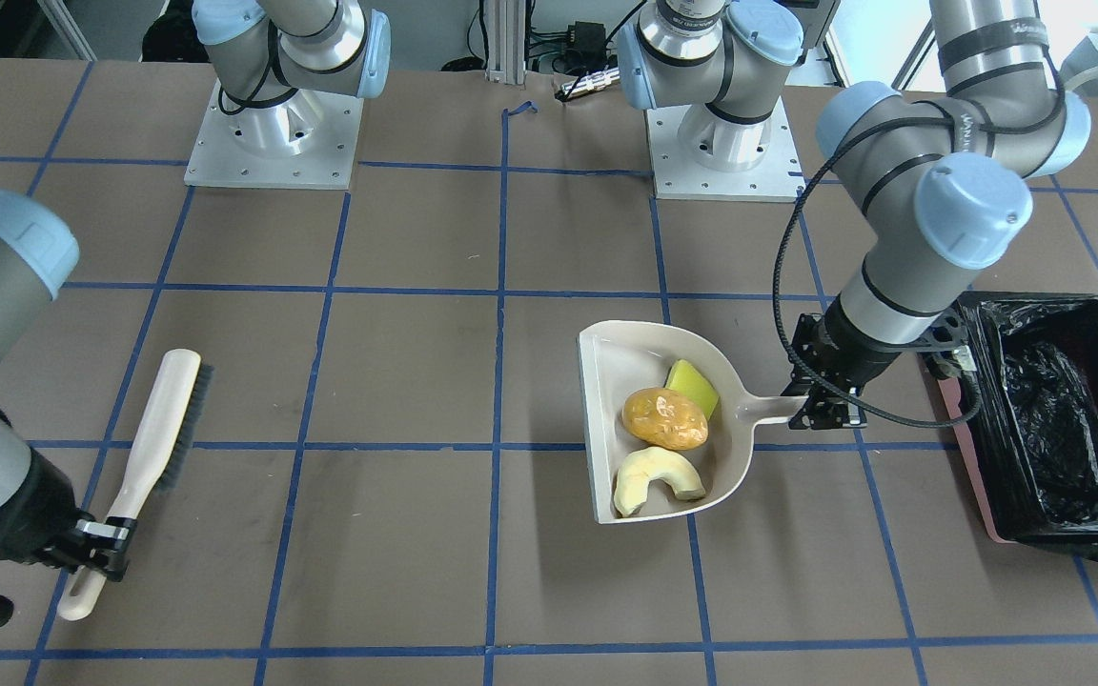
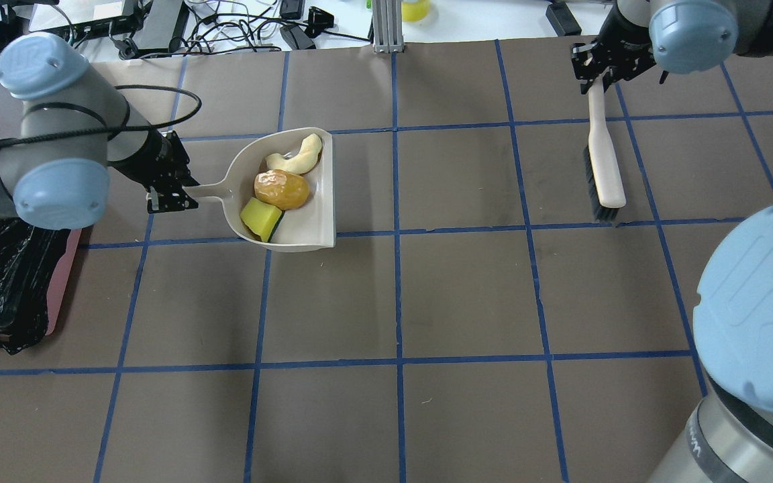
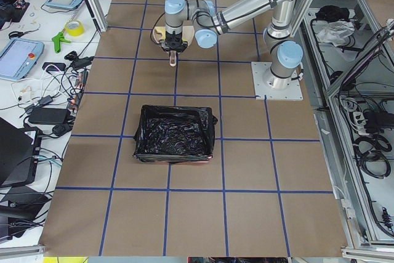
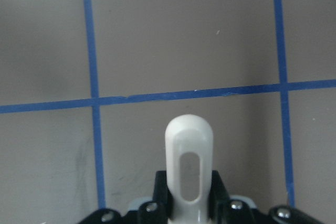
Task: Sweep and dump trash into bin
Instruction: 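Return the brush with the right gripper while the left gripper lifts the dustpan, then carry the loaded dustpan over the black bin with the left gripper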
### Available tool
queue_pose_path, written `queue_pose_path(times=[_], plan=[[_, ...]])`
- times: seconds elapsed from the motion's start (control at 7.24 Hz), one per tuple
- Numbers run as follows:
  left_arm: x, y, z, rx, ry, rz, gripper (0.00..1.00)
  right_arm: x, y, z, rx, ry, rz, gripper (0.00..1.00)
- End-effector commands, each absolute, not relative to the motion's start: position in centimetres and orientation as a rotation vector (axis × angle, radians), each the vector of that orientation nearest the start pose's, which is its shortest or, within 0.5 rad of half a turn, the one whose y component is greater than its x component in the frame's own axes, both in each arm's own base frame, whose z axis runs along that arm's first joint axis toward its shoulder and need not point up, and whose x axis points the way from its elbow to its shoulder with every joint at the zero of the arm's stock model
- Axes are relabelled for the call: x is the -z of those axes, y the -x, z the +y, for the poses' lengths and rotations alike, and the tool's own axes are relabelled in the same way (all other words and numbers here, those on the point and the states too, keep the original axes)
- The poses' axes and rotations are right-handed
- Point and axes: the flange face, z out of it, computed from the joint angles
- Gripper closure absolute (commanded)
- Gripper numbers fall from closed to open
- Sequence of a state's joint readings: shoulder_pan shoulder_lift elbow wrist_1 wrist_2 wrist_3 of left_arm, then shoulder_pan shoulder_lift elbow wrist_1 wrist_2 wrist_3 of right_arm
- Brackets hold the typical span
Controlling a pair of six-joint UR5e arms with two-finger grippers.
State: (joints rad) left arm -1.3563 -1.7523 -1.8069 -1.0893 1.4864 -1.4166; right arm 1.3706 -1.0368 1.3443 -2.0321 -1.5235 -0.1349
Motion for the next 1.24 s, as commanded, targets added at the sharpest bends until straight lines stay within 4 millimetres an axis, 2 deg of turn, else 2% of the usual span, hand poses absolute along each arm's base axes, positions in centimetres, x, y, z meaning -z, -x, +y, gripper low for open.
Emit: queue_pose_path(times=[0.0, 0.14, 0.28, 0.41, 0.55, 0.69, 0.83, 1.1], plan=[[-38.3, -2.7, -57.6, 0.024, 2.371, 2.234, 1.0, -29.2, 6.3, -74.1, 0.364, -0.024, 3.098, 0.85], [-39.0, -6.1, -57.6, 0.044, 2.39, 2.241, 1.0, -28.1, 6.6, -75.4, 0.367, -0.018, 3.094, 0.85], [-40.0, -10.1, -57.3, 0.049, 2.454, 2.254, 1.0, -28.2, 7.1, -76.8, 0.397, 0.009, 3.098, 0.85], [-41.8, -14.8, -56.6, 0.133, 2.415, 2.3, 1.0, -28.0, 7.3, -77.1, 0.398, 0.021, 3.098, 0.85], [-42.8, -19.1, -56.4, 0.167, 2.345, 2.351, 1.0, -27.8, 7.6, -77.0, 0.393, 0.078, 3.102, 0.85], [-43.5, -24.0, -55.1, 0.221, 2.218, 2.395, 1.0, -27.1, 8.9, -76.7, 0.373, 0.066, 3.104, 0.85], [-43.7, -28.1, -53.5, 0.249, 2.136, 2.418, 1.0, -26.0, 9.1, -76.7, 0.348, 0.055, 3.1, 0.85], [-44.2, -35.3, -51.0, 0.297, 1.962, 2.471, 1.0, -25.4, 9.3, -76.8, 0.336, 0.021, 3.097, 0.81]])
